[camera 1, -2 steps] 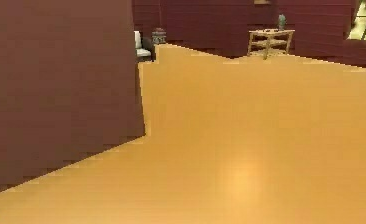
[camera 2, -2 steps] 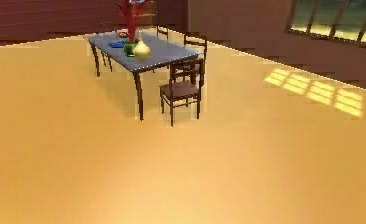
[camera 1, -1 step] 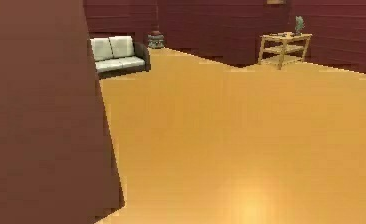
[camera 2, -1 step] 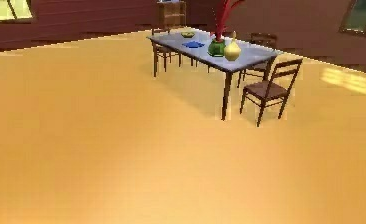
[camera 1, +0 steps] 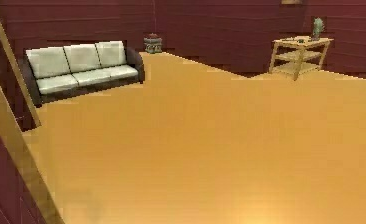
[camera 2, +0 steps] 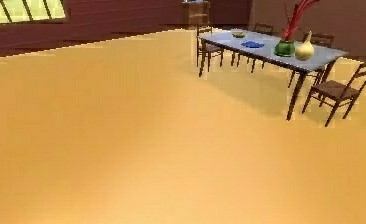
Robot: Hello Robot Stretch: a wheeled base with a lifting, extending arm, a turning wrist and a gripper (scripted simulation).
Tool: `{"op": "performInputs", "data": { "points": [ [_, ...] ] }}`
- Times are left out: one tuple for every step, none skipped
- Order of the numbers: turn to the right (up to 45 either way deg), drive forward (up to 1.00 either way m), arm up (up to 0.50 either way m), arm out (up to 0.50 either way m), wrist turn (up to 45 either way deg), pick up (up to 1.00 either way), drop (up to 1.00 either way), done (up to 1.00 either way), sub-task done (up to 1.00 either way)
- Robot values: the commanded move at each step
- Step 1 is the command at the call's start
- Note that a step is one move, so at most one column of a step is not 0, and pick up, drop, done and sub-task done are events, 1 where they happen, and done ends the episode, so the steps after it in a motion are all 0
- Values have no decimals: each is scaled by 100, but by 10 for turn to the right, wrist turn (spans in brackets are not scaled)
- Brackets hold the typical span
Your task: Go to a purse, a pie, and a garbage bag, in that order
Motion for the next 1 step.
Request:
{"op": "performInputs", "data": {
  "points": [
    [-60, 0, 0, 0, 0, 0, 0, 0, 0]
  ]
}}
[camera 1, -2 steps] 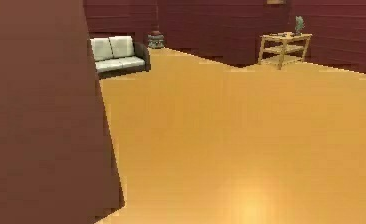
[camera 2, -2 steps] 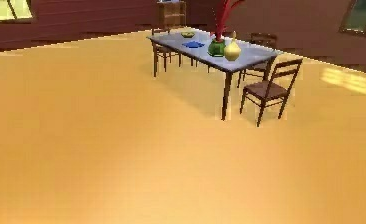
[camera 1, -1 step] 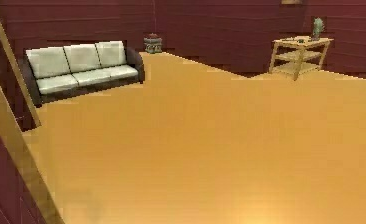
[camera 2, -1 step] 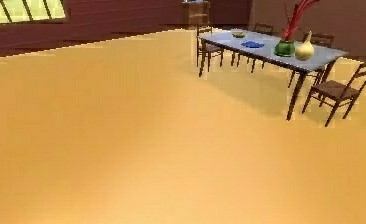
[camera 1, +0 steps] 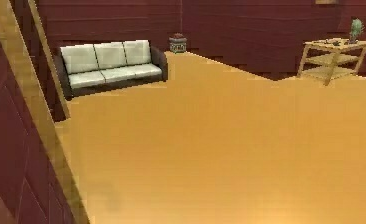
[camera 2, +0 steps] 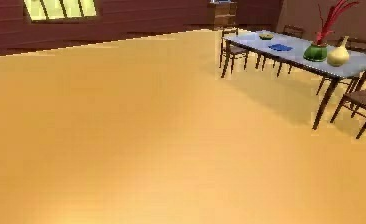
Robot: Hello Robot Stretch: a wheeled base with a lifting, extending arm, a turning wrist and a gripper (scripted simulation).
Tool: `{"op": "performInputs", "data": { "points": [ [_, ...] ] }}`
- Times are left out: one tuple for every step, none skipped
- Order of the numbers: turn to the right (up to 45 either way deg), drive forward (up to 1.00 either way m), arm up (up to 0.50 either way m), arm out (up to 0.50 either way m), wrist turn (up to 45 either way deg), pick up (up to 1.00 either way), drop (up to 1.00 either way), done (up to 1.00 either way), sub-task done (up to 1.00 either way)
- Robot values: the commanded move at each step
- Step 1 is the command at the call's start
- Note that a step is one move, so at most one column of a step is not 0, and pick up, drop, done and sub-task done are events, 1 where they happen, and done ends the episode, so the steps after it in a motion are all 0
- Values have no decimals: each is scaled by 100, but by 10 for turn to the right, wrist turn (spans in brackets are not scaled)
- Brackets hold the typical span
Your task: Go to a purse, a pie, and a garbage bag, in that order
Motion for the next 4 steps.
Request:
{"op": "performInputs", "data": {
  "points": [
    [0, 100, 0, 0, 0, 0, 0, 0, 0],
    [-300, 0, 0, 0, 0, 0, 0, 0, 0],
    [0, 65, 0, 0, 0, 0, 0, 0, 0],
    [-420, 0, 0, 0, 0, 0, 0, 0, 0]
  ]
}}
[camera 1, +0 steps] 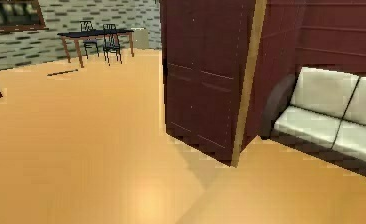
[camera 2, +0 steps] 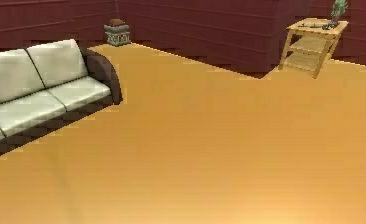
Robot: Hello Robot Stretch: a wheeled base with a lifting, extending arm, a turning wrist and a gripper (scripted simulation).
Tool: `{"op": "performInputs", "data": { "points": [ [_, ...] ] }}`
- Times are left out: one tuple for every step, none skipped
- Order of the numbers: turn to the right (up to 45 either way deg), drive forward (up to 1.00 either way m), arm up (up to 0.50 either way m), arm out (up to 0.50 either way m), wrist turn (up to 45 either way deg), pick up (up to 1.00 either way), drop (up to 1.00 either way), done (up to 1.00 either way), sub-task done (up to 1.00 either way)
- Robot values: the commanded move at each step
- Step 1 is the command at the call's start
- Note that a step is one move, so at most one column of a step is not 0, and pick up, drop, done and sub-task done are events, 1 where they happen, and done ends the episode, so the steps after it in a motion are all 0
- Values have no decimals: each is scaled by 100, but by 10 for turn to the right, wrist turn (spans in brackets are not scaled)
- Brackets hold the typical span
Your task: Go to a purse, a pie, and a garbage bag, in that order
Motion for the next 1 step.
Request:
{"op": "performInputs", "data": {
  "points": [
    [0, 45, 0, 0, 0, 0, 0, 0, 0]
  ]
}}
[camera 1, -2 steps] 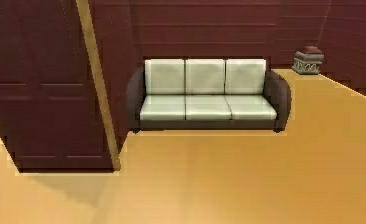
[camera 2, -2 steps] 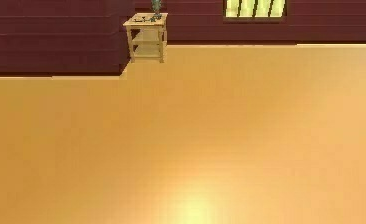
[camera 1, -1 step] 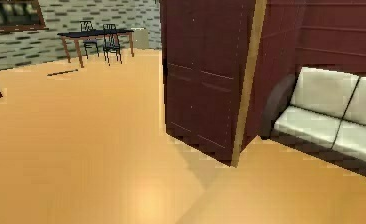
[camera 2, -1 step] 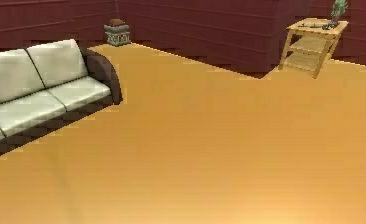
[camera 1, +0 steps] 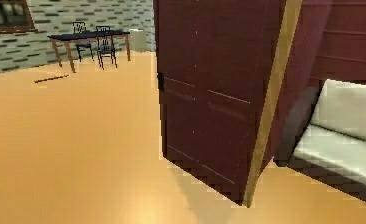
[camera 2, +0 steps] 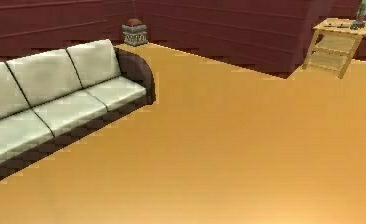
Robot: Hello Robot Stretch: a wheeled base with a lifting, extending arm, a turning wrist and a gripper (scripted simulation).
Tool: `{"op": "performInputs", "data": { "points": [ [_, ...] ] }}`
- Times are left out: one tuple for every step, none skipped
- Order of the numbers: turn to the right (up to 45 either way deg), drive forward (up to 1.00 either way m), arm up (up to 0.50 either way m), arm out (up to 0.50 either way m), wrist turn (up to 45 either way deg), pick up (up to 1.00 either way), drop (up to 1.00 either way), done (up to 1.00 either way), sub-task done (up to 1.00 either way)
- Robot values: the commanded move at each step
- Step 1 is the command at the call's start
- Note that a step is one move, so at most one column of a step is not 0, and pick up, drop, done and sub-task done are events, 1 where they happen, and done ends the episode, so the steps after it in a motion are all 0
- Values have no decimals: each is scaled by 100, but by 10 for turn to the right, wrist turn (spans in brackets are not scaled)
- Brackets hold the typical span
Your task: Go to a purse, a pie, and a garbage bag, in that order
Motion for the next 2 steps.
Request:
{"op": "performInputs", "data": {
  "points": [
    [-240, 0, 0, 0, 0, 0, 0, 0, 0],
    [0, 5, 0, 0, 0, 0, 0, 0, 0]
  ]
}}
